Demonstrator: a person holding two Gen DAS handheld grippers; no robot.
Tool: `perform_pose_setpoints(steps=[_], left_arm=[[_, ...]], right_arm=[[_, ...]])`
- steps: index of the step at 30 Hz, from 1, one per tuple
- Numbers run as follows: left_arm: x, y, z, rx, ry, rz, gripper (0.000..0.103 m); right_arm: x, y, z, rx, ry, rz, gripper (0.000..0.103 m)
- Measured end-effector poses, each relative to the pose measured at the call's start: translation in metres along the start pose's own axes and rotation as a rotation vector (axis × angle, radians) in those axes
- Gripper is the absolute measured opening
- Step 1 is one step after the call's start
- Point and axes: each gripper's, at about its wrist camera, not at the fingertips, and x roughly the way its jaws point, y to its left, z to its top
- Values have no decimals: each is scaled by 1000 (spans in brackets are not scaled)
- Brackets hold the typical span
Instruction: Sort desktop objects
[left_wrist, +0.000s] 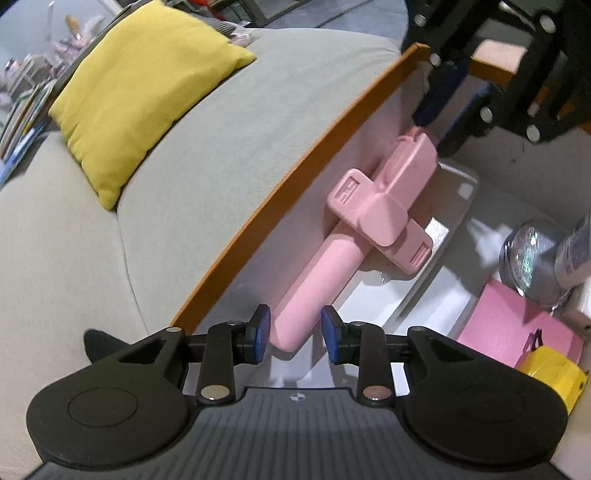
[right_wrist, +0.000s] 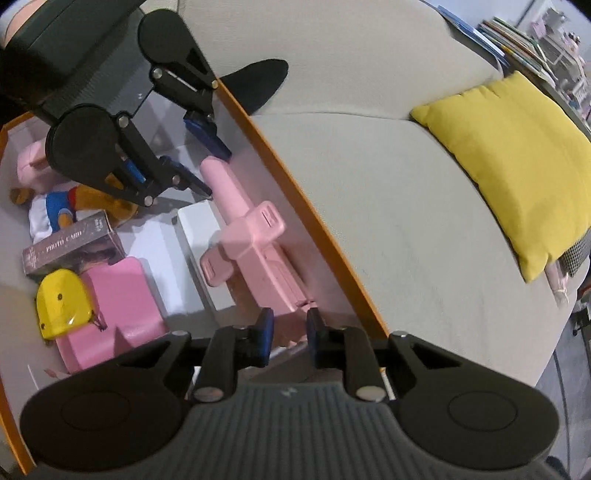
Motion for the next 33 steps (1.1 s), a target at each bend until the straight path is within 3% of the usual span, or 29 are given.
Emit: perform_pose_setpoints(steps=[10,17,21,23,30,33], left_arm=[[-14,-4,2,-15,-10,17,37],[-58,-12,-1,-71,-69,20,37],[-95,-20,-9,-149,-136,26,40],[-113,-26,-14,-202,-162,39,47],[-164,-41,-36,-404,-247,87,55],[-182,-47,-46,-496,-291,124,59]], right_arm=[[-10,-8,-1,27,-18,3,21],[-37,3,5,108,-49,-31,26],[-63,13,6,211,-106,-21,32],[-75,20,6,270,-134,-18,32],[-113,70,-5,406,-247,-69,39],[-128,93,-12,455,-313,-73,47]])
